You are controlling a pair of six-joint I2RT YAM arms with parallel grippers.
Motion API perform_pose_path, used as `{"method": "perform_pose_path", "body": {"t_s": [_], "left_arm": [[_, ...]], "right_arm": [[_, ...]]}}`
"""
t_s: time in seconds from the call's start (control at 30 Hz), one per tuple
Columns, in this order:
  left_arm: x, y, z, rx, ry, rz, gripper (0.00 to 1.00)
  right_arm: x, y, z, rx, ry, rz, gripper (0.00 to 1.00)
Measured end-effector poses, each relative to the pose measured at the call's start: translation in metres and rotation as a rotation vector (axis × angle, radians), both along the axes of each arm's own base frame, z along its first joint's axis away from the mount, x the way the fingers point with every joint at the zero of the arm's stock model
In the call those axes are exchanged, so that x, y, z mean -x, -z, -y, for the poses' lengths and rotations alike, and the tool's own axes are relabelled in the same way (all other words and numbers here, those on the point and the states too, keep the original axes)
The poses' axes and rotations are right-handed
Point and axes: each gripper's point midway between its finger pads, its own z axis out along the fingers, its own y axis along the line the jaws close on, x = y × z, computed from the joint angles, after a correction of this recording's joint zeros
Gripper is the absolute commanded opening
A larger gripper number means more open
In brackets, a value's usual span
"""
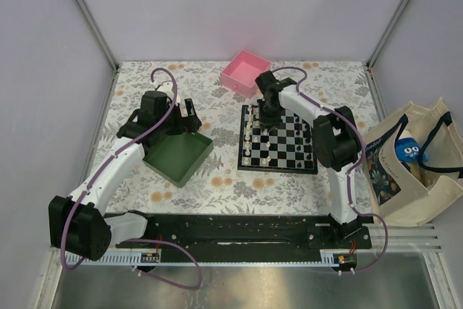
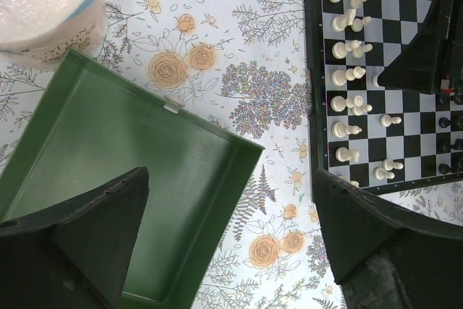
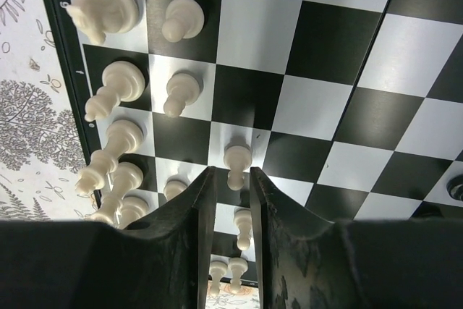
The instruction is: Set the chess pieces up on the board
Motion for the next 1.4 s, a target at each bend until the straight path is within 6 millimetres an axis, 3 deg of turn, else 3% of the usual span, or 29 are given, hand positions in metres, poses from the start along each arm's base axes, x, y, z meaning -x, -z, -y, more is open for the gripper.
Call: {"method": "perform_pose_path", "body": {"t_s": [0.4, 0.8, 1.4], "left_arm": [[0.0, 0.0, 0.0, 0.0, 0.0, 0.0, 0.99], [0.0, 0.0, 0.0, 0.0, 0.0, 0.0, 0.99], [0.0, 0.0, 0.0, 0.0, 0.0, 0.0, 0.99]], "right_arm": [[0.001, 0.006, 0.0, 0.004, -0.003, -0.012, 0.17], [-0.003, -0.003, -0.016, -0.055, -0.02, -0.001, 0.17], [-0.01, 0.002, -0.024, -0.061, -0.029, 0.002, 0.18]]}}
